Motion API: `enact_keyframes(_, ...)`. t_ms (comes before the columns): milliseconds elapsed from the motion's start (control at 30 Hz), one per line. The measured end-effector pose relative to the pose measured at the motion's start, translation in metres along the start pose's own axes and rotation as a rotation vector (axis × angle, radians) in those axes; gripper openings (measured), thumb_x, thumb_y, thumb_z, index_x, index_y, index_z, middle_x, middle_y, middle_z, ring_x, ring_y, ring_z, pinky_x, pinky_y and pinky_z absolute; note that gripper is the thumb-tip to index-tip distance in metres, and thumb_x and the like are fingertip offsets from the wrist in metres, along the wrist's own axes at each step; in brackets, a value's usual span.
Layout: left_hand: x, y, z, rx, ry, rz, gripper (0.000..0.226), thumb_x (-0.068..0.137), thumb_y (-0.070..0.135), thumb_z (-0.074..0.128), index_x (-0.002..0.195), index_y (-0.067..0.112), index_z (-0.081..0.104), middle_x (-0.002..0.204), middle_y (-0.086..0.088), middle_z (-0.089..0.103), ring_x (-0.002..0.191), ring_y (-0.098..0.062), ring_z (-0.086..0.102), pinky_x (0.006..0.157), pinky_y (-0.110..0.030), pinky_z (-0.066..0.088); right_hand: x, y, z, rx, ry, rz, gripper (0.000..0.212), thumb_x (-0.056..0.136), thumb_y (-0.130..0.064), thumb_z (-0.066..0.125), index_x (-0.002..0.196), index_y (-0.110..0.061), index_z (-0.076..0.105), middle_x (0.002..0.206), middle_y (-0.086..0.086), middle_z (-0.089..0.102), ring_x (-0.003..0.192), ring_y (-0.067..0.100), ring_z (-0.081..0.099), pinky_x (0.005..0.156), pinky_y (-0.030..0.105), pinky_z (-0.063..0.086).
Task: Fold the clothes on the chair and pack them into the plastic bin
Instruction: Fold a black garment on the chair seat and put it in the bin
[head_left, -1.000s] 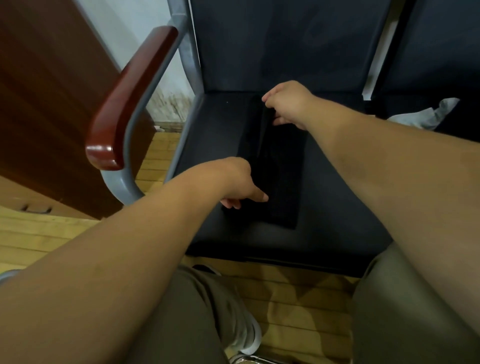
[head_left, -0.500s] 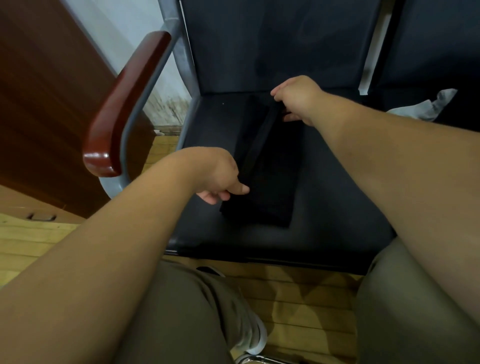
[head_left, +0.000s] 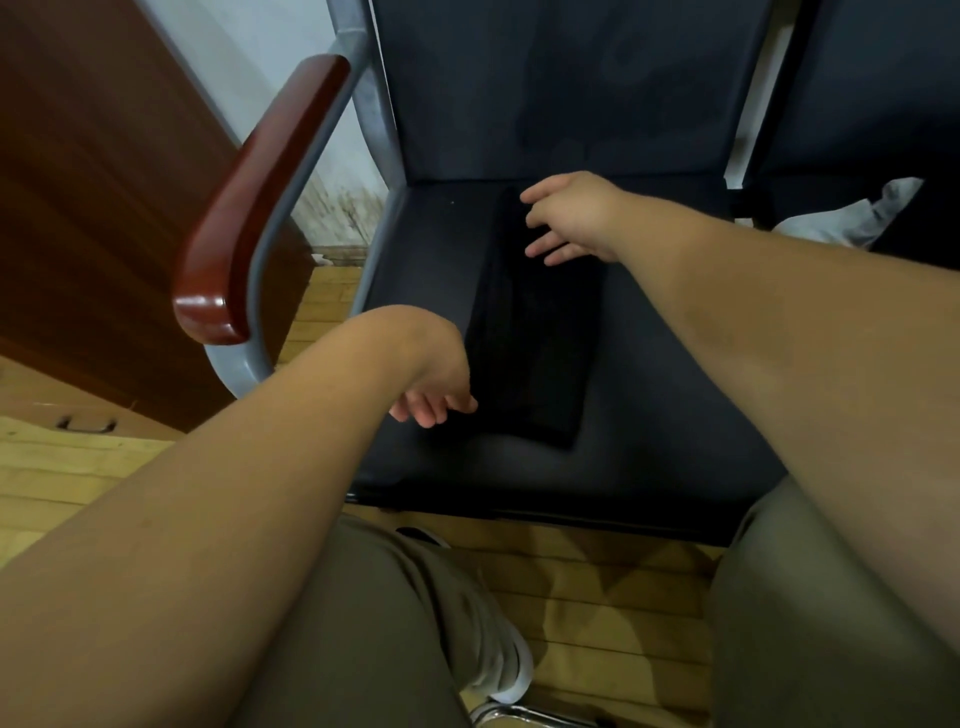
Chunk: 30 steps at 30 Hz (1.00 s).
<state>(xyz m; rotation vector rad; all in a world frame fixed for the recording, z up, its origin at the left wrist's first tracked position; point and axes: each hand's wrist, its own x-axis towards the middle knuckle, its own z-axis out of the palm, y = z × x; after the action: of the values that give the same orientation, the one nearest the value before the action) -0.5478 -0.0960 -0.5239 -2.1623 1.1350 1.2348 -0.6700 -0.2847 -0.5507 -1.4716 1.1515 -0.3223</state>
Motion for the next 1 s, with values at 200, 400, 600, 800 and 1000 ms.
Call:
enact_keyframes(200,-0.016,0.020,-0.007,0.343,0.289,0.167,0.030,0.095,0.035,0.078,0.108,0.009,0.074,0.094,-0.004,0.077,0.075,-0.019,0.067,0.086,-0.035,0.056,-0.026,-0.008,-0.001,-0.041,0.071,0.019,0.028,0.108,-0.012,0.048,0.132,-0.014,0.063,0.126,0.005,0.067,0.092,0.021,0.077,0.071,0.032,0.065)
enact_keyframes(400,-0.011,0.014,0.005,0.203,0.334,0.579,0.037,0.082,0.022,0.088,0.116,0.027,0.074,0.108,0.008,0.071,0.092,-0.010,0.066,0.081,-0.026,0.054,-0.072,-0.009,-0.005,-0.330,0.009,0.059,0.035,0.109,-0.011,0.038,0.127,-0.014,0.067,0.120,0.004,0.073,0.096,0.020,0.074,0.076,0.035,0.062)
enact_keyframes(600,-0.008,0.013,0.023,0.418,0.323,0.449,0.077,0.072,0.042,0.094,0.137,0.026,0.056,0.130,0.001,0.052,0.112,-0.025,0.059,0.099,-0.046,0.056,-0.127,-0.001,-0.014,-0.660,-0.193,0.179,0.039,0.108,-0.010,0.038,0.138,-0.015,0.063,0.121,0.001,0.074,0.098,0.019,0.075,0.096,0.045,0.062)
enact_keyframes(800,-0.013,0.016,0.045,0.620,0.478,0.480,0.072,0.085,0.034,0.083,0.145,0.018,0.046,0.135,-0.007,0.047,0.109,-0.030,0.059,0.084,-0.041,0.055,-0.159,0.034,-0.016,-0.637,-0.243,0.255,0.038,0.109,-0.012,0.040,0.140,-0.015,0.061,0.121,0.004,0.073,0.100,0.020,0.075,0.092,0.040,0.062)
enact_keyframes(1000,-0.009,0.022,0.060,0.688,0.619,0.475,0.054,0.093,0.021,0.068,0.142,0.019,0.047,0.125,-0.006,0.050,0.101,-0.030,0.059,0.074,-0.043,0.054,-0.164,0.036,-0.023,-0.697,-0.274,0.268,0.039,0.110,-0.015,0.044,0.148,-0.013,0.053,0.125,0.005,0.072,0.099,0.018,0.072,0.096,0.040,0.060)
